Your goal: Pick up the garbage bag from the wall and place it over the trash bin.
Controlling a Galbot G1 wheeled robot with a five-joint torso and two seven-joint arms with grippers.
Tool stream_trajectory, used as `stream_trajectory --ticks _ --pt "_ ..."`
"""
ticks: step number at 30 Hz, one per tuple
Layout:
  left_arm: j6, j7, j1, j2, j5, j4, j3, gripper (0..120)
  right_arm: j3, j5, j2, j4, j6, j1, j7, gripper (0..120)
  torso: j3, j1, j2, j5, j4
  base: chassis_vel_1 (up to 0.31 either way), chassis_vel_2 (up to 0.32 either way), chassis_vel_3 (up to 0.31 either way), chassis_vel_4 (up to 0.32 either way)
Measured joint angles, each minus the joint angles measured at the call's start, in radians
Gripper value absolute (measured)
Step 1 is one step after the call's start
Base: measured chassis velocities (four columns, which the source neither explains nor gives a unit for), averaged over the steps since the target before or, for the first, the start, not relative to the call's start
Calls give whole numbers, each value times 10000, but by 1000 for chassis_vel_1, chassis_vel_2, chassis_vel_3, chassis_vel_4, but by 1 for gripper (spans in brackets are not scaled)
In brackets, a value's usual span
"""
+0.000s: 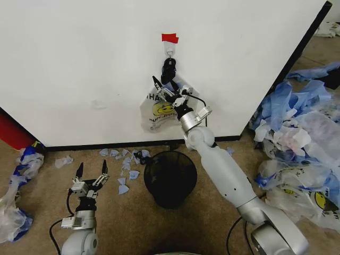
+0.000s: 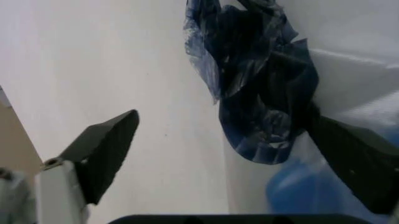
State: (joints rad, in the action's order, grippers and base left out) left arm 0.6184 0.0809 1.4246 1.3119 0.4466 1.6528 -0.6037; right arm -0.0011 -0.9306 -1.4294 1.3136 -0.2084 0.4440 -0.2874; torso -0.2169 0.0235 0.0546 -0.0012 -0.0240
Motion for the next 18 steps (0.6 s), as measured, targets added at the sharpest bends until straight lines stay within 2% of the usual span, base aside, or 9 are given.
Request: stream_trajectory --ticks 5,6,12,18 --pt "2 0 -12 -7 -4 -4 1 100 -3 143 -19 -113 -127 3 39 74 0 -1 0 0 -4 0 0 0 0" --pt "2 0 -12 -7 -4 -4 1 100 -3 143 -19 -113 -127 3 39 74 0 -1 0 0 -4 0 0 0 0" --pt "2 0 -45 -6 -24 -46 22 100 9 151 -61 -134 -167 -3 36 50 0 0 0 -1 15 0 0 0 0" --pt "5 0 -75 -12 -27 -81 23 100 27 161 -62 -90 -170 57 31 28 0 0 0 0 4 0 0 0 0"
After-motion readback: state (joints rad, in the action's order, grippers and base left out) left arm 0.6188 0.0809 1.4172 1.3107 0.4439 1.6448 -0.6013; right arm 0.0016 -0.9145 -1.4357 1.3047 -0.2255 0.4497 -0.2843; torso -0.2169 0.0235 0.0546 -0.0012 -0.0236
